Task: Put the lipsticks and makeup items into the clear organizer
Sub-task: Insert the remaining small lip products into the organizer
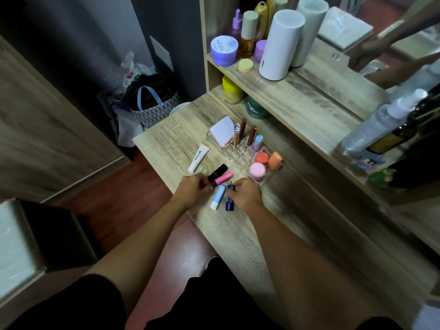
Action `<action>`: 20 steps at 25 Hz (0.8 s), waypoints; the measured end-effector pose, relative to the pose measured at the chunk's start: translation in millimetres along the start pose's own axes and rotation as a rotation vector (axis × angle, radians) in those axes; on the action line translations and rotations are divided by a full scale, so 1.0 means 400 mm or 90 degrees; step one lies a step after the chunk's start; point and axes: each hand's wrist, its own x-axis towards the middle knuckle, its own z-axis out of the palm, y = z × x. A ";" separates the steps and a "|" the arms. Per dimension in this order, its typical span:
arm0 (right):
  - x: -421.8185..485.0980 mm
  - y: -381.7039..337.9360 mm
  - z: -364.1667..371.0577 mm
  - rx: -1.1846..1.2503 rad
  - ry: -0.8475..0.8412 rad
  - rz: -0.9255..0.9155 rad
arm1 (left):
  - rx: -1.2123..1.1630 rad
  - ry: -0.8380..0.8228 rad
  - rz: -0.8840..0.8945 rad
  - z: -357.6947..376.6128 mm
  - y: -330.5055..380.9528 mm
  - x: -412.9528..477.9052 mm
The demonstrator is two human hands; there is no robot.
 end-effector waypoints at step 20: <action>0.037 -0.054 -0.118 0.175 0.324 -0.079 | 0.293 0.100 0.341 -0.106 0.203 0.116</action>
